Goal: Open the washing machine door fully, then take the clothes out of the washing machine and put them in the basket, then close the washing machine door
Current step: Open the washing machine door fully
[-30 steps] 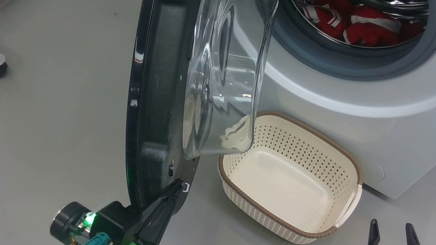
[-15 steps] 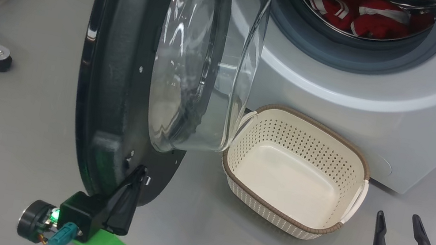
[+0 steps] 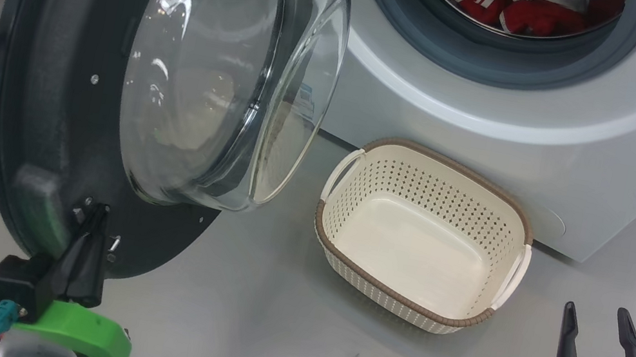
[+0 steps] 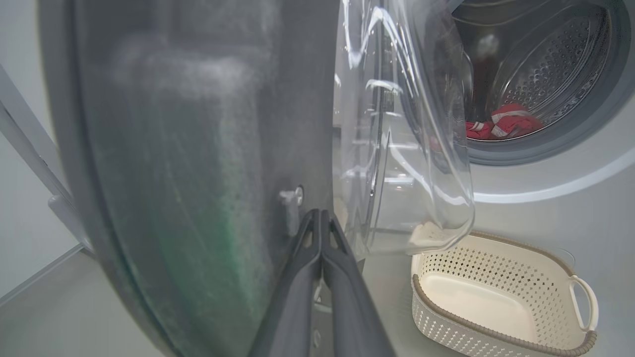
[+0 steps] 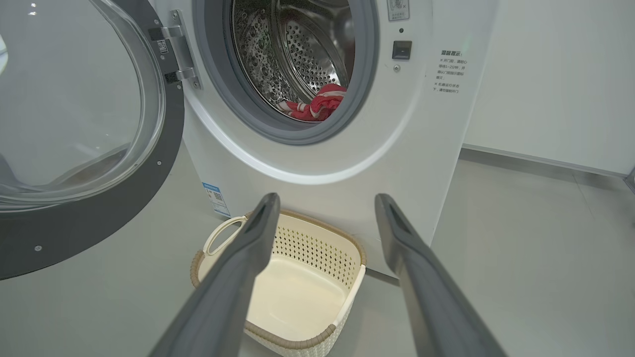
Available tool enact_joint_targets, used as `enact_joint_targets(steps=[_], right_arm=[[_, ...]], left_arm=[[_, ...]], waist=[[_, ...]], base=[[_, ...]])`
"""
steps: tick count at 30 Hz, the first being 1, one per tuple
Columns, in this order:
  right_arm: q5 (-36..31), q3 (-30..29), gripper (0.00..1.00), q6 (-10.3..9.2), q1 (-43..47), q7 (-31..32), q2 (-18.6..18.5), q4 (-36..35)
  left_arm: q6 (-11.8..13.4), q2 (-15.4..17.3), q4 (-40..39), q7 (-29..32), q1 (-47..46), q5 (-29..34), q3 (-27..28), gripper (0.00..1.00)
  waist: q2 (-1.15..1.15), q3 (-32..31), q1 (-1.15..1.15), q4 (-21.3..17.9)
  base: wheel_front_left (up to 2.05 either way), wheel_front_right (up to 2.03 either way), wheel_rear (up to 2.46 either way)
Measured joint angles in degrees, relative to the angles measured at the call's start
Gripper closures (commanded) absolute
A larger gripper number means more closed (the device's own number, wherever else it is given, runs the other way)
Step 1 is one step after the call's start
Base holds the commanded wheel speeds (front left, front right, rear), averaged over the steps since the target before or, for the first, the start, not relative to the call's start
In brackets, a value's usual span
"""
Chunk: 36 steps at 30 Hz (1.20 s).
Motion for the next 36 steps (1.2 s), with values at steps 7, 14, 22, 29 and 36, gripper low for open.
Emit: enact_joint_targets(steps=[7, 14, 22, 29, 36], right_arm=[[-0.3, -0.2, 0.0, 0.09, -0.4, 0.0, -0.4, -0.4], [-0.3, -0.5, 0.0, 0.3, -1.1, 0.0, -0.9, -0.7], [-0.3, -1.3, 0.0, 0.56, -1.2, 0.0, -1.1, -0.7], [-0.3, -1.8, 0.0, 0.57, -1.2, 0.0, -1.1, -0.9], [-0.3, -1.8, 0.0, 0.59, -1.4, 0.0, -1.1, -0.9]], left_arm=[[0.0, -0.6, 2.2, -2.3, -1.6, -1.4, 5.2, 1.0], [0.0, -1.1, 5.0, -3.9, -4.5, -1.4, 10.2, 1.0], [0.3, -1.3, 9.7, -5.3, -8.5, -1.9, 15.3, 1.0], [0.4, -1.3, 13.6, -6.0, -11.4, -2.4, 19.3, 1.0], [0.4, -1.2, 16.4, -6.8, -13.2, -2.4, 21.5, 1.0]], waist=[[0.0, 1.1, 0.0, -2.0], [0.0, 2.2, 0.0, -4.3], [0.0, 3.4, 0.0, -6.6], [0.0, 3.9, 0.0, -7.3], [0.0, 4.2, 0.0, -7.7]], base=[[0.0, 0.0, 0.0], [0.0, 0.0, 0.0], [0.0, 0.0, 0.0], [0.0, 0.0, 0.0], [0.0, 0.0, 0.0]])
